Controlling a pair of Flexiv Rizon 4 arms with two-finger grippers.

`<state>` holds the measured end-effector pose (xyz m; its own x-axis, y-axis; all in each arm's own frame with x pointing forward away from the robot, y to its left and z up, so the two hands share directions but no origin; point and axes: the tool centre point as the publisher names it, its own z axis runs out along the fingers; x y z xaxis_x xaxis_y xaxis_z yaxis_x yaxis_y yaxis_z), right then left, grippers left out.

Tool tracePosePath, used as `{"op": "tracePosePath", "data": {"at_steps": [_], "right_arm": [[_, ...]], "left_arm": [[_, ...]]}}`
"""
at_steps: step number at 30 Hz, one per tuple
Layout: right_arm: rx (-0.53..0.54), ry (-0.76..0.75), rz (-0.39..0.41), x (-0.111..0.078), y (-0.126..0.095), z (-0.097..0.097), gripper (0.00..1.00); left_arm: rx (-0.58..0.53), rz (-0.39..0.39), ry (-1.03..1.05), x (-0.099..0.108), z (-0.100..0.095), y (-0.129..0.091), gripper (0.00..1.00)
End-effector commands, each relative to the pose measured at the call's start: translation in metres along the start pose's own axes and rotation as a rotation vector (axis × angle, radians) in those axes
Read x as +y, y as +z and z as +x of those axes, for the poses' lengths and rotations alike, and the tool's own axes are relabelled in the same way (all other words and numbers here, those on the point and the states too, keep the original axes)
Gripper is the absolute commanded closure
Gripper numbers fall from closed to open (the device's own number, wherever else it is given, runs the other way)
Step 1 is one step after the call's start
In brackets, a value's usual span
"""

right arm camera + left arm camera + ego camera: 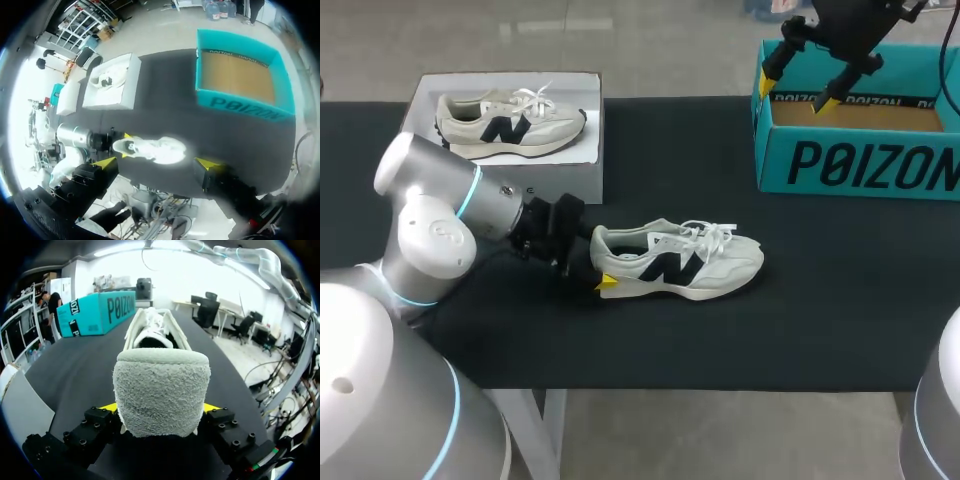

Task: Take the shoe out of the shoebox, open the shoe tongue, remove and reinsert the insole, then place the shoe into the shoebox

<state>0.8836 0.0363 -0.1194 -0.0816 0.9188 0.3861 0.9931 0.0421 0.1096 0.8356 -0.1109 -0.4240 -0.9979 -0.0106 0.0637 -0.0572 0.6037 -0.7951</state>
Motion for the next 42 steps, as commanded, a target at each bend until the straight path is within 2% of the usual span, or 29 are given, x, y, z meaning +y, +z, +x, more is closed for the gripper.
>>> {"op": "tracePosePath", "data": {"at_steps": [1,5,13,21,28,42], "right_arm": [[-0.281,0.088,-0.083,-0.013,0.008,0.030,0.00],[-0.353,0.092,-0.097,-0.022,0.018,0.048,0.00],[-0.464,0.091,-0.058,-0.038,0.054,0.075,0.00],[-0.466,0.114,0.003,-0.050,0.090,0.080,0.00],[-0.450,0.123,0.000,-0.050,0.118,0.086,0.00],[-0.450,0.123,0.000,-0.050,0.118,0.086,0.00]], "left_arm": [[0.001,-0.002,0.000,0.001,-0.001,0.004,1.00],[0.001,-0.002,0.000,0.001,-0.001,0.004,1.00],[0.001,-0.002,0.000,0.001,-0.001,0.004,1.00],[0.001,-0.002,0.000,0.001,-0.001,0.004,1.00],[0.001,-0.002,0.000,0.001,-0.001,0.004,1.00],[0.001,-0.002,0.000,0.001,-0.001,0.004,1.00]]}}
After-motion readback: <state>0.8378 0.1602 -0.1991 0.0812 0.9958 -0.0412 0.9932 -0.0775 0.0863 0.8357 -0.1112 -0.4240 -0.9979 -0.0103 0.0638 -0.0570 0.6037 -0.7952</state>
